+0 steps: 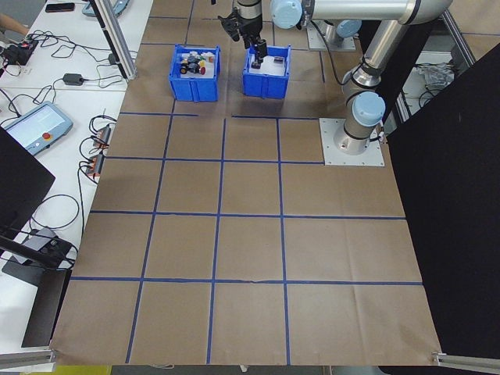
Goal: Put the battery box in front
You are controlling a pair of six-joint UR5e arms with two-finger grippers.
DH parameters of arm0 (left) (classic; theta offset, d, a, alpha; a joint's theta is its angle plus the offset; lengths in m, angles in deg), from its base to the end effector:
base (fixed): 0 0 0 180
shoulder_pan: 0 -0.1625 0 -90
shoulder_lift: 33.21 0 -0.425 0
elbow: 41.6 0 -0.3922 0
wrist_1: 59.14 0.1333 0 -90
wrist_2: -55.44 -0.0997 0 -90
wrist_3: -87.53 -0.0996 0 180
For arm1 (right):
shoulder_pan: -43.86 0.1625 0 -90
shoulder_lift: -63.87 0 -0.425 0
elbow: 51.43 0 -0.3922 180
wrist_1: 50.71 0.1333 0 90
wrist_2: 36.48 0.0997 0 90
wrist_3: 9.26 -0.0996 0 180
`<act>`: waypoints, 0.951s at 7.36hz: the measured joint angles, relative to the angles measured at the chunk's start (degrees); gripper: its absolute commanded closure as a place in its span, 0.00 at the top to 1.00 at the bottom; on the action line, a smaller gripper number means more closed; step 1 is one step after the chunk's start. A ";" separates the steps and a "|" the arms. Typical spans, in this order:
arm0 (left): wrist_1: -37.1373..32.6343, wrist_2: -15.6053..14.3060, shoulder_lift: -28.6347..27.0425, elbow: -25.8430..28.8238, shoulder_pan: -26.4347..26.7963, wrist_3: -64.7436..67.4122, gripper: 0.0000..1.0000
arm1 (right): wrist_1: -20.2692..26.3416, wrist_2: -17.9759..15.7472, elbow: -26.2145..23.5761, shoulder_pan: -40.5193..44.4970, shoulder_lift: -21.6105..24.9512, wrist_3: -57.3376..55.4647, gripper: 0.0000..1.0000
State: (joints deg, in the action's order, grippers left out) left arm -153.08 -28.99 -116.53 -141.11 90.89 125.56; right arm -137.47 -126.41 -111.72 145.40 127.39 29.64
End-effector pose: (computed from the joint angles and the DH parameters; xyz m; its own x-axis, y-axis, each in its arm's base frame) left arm -0.1496 -0.4273 0.4551 -0.7935 -0.6085 0.0033 -0.6011 0.7846 0.1522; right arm 0.2669 -0.6403 0.4654 -0.6369 -0.7710 -0.0011 -0.7710 0.6369 -0.0006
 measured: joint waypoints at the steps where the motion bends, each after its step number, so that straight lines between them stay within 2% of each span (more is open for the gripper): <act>1: 0.04 0.36 3.30 -4.79 1.58 9.47 0.99 | -0.35 -0.08 1.54 2.36 -1.91 4.89 1.00; 3: 0.46 1.09 9.22 -12.96 5.18 29.53 0.99 | -1.14 -0.01 2.15 7.01 -4.20 12.98 1.00; 4: 1.86 2.58 11.25 -15.85 7.85 39.76 0.99 | -1.50 -0.63 2.16 9.96 -5.96 16.07 1.00; 5: 5.05 4.10 11.89 -18.52 10.77 49.17 0.99 | -2.07 -2.23 2.12 12.53 -7.91 17.86 1.00; 7: 16.92 5.17 10.86 -24.39 17.16 64.65 0.99 | -3.28 -5.31 0.72 15.40 -10.13 21.60 1.00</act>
State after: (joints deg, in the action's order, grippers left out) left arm -136.16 -23.81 -105.68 -165.50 108.05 190.21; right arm -140.75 -131.72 -111.01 160.81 117.26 51.24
